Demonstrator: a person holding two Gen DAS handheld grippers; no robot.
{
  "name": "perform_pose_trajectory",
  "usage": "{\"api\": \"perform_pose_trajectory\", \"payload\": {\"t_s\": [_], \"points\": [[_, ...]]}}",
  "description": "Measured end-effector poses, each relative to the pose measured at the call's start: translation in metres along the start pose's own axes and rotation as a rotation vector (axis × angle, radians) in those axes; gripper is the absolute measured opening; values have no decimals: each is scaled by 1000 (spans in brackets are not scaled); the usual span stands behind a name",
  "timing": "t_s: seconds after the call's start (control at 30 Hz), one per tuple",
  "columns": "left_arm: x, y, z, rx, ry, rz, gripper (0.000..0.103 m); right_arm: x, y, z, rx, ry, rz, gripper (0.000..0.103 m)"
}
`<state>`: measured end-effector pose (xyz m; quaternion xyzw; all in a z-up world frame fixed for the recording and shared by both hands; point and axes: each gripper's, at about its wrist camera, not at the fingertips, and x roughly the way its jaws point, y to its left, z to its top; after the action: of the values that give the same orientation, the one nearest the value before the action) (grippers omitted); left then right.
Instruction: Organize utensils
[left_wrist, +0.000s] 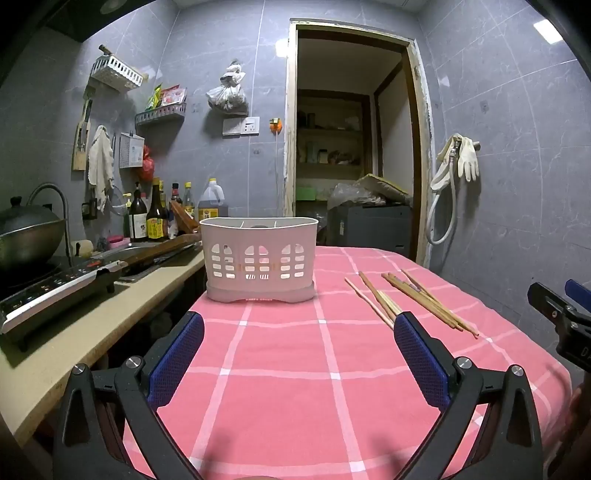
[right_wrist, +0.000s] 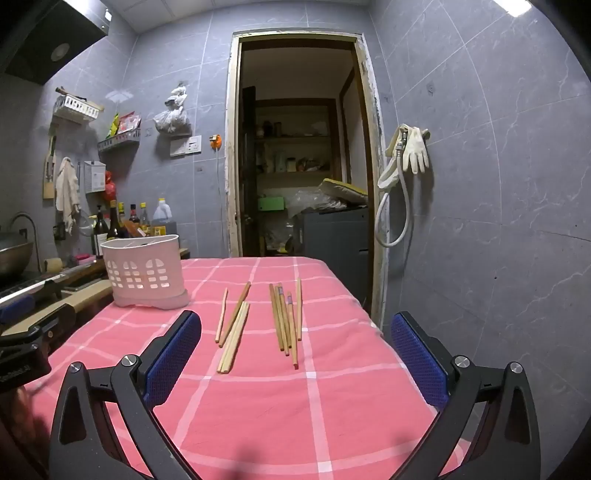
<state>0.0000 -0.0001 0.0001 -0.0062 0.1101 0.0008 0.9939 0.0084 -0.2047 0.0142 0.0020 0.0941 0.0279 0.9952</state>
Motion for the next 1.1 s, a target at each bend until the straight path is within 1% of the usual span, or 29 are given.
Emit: {"api": "perform_pose_trajectory", "payload": {"t_s": [1.1], "points": [[0, 0, 0, -11, 10, -2, 101, 1, 2, -2, 2, 1, 1, 103]]}}
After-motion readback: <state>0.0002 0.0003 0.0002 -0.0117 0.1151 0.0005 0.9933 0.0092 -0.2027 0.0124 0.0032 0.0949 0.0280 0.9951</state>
